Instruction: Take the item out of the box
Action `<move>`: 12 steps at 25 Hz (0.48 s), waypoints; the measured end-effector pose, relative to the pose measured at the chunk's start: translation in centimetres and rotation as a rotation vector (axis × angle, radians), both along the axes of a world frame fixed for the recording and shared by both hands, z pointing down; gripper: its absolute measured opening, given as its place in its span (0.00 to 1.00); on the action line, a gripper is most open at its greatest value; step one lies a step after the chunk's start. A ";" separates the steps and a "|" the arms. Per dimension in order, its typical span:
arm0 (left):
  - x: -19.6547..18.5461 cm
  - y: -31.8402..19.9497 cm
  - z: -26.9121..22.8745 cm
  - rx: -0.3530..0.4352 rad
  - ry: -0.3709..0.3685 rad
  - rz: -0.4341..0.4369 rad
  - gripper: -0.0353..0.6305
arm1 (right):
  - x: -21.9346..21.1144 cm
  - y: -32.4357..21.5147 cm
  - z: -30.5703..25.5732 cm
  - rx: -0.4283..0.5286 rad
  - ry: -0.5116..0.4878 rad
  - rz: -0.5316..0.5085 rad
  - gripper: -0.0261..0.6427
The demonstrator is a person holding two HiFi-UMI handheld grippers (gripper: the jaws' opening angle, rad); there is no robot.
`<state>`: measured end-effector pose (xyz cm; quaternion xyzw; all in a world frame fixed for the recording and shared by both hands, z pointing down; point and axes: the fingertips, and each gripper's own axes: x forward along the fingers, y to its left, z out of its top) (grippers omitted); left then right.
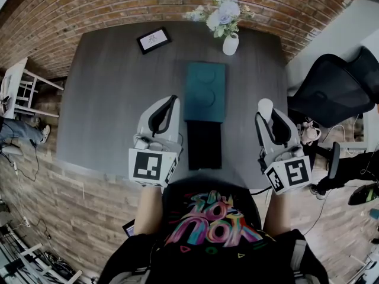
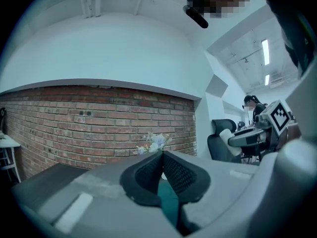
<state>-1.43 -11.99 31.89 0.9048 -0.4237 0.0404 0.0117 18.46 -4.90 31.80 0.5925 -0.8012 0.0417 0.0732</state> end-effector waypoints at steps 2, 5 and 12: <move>0.0 -0.1 0.0 0.000 -0.001 0.000 0.05 | 0.0 -0.1 0.1 -0.002 0.000 -0.001 0.23; 0.1 -0.1 0.1 -0.001 0.000 0.001 0.05 | -0.2 0.0 0.3 -0.007 0.002 -0.008 0.23; 0.3 -0.2 0.3 -0.013 -0.001 -0.002 0.05 | 0.0 -0.1 0.4 -0.011 0.005 -0.011 0.23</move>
